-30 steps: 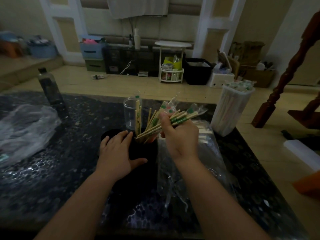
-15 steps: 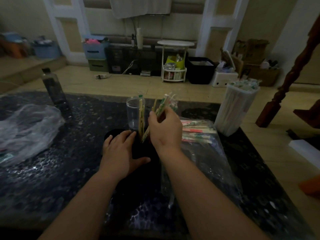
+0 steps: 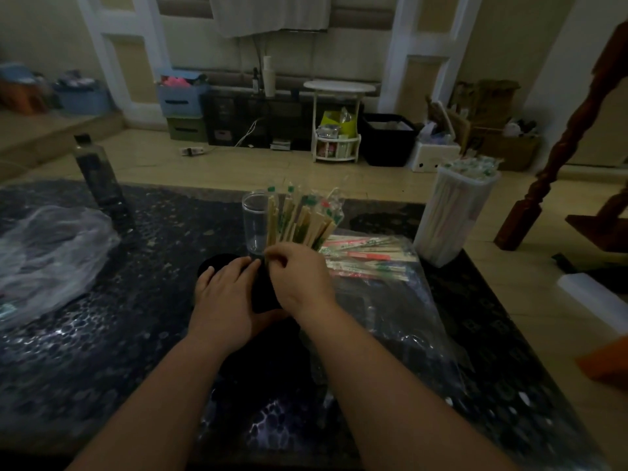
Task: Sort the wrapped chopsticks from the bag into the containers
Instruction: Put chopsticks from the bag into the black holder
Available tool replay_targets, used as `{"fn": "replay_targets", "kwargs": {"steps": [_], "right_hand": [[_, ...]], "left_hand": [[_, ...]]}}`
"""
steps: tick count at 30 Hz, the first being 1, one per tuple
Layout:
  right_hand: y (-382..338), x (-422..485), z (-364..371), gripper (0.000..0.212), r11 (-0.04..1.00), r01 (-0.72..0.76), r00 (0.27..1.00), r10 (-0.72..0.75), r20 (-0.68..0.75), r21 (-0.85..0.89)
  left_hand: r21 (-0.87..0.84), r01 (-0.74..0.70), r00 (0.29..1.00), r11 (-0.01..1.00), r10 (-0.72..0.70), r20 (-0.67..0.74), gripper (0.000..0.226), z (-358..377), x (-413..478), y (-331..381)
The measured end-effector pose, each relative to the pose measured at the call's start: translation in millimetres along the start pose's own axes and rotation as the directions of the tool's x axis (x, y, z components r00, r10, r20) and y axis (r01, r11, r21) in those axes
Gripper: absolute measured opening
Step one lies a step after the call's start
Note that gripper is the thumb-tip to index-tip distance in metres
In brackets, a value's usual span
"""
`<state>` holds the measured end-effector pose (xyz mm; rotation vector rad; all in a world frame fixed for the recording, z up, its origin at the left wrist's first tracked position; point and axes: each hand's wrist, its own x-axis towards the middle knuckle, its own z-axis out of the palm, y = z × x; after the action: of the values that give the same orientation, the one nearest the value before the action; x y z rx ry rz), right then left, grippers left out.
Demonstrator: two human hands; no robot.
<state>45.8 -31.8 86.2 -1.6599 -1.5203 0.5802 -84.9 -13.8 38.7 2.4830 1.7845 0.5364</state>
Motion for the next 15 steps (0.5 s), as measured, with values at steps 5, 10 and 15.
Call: {"fn": "replay_targets", "kwargs": {"steps": [5, 10, 15], "right_hand": [[-3, -2, -2, 0.042, 0.993, -0.076, 0.989, 0.064, 0.131, 0.089], [9, -12, -21, 0.033, 0.983, -0.032, 0.999, 0.029, 0.019, 0.181], [34, -22, -40, 0.034, 0.966, -0.071, 0.989, 0.101, -0.107, 0.25]], "left_hand": [[0.002, 0.001, 1.0, 1.0, -0.001, -0.008, 0.116, 0, -1, 1], [0.046, -0.003, 1.0, 0.999, 0.002, 0.006, 0.106, 6, 0, -4], [0.063, 0.016, 1.0, 0.998, -0.016, 0.006, 0.103, 3, 1, 1]]}}
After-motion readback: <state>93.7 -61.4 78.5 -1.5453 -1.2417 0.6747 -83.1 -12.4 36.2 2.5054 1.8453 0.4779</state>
